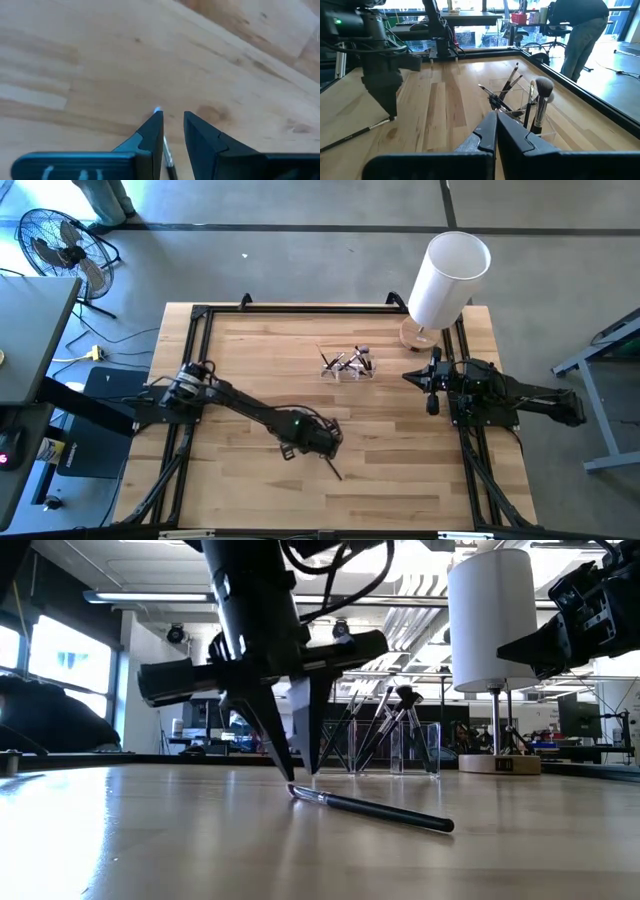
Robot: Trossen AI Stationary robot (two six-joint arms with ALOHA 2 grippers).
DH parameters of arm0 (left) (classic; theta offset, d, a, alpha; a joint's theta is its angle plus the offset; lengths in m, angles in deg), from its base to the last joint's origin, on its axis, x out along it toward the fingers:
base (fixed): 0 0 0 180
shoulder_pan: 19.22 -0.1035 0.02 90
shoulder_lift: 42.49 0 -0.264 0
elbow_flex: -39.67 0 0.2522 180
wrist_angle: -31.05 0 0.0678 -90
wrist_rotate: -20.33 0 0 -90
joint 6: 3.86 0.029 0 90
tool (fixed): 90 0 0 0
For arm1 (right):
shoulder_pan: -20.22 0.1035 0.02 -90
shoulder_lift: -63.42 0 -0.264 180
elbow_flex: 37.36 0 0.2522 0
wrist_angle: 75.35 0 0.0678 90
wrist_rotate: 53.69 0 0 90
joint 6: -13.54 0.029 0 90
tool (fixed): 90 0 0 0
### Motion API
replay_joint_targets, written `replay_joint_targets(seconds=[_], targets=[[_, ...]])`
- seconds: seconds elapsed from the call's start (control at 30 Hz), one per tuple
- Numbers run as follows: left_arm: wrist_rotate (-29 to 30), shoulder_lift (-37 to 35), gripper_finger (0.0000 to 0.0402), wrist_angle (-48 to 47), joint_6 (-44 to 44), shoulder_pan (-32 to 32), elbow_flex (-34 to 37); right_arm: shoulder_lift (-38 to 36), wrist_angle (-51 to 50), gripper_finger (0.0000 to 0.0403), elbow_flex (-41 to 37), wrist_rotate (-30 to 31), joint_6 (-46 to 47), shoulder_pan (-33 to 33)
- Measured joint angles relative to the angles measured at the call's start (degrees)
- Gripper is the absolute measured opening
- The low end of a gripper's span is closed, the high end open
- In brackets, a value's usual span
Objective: Put items in baskets/containers
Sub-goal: Put the eyeshadow brush into the middle section of the transparent organizer
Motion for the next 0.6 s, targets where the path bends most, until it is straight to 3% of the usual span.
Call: replay_joint_targets(seconds=[0.23, 0.6], targets=[[-3.78, 0.01, 0.0074, 0.27, 1.57, -2.2, 0.0, 0.0, 0.0, 0.0007, 0.0, 0.01, 0.0, -0.02], [-4.37, 0.79, 0.0074, -1.01, 1.54, -2.42, -0.02, 0.0, 0.0, 0.0011, 0.0, 0.02, -0.02, 0.0]])
